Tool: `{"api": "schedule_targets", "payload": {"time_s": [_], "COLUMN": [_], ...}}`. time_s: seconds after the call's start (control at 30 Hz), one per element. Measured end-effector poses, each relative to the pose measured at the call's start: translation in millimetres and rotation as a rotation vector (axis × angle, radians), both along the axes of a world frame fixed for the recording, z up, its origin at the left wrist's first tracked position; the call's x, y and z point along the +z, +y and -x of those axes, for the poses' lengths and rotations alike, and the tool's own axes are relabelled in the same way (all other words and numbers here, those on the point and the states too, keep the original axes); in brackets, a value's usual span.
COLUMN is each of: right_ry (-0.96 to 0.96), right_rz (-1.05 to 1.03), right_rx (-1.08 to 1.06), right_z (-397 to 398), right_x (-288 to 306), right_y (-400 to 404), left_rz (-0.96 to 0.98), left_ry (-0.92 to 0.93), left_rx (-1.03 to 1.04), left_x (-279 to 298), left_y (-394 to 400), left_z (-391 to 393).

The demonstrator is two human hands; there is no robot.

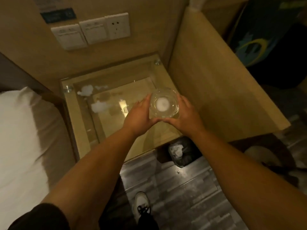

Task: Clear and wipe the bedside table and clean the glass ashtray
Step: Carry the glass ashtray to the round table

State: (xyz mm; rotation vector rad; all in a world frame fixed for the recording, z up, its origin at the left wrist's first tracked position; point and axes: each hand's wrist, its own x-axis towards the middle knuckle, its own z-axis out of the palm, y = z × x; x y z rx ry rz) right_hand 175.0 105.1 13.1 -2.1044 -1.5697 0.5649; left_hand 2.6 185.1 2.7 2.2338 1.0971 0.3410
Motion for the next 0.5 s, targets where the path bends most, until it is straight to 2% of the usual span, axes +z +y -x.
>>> {"api": "schedule_targets", "payload": {"time_s": [0.2,0.5], "right_ry": [0.073,0.009], "right_rz": [0.004,-0.037], "right_rx": [-0.13,-0.312], "right_z": [-43.9,-106.0], "right_x": [-5.0,6.2], "right_y": [-94.8,-244.1], "left_rz": [-0.02,-0.031], "left_ry": [0.032,0.016], "left_rx": [-0.128,-0.325], "left_x": [6.5,25.6], "left_y": [-71.4,-194.2], "left_z": [-52.9,-134.7]}}
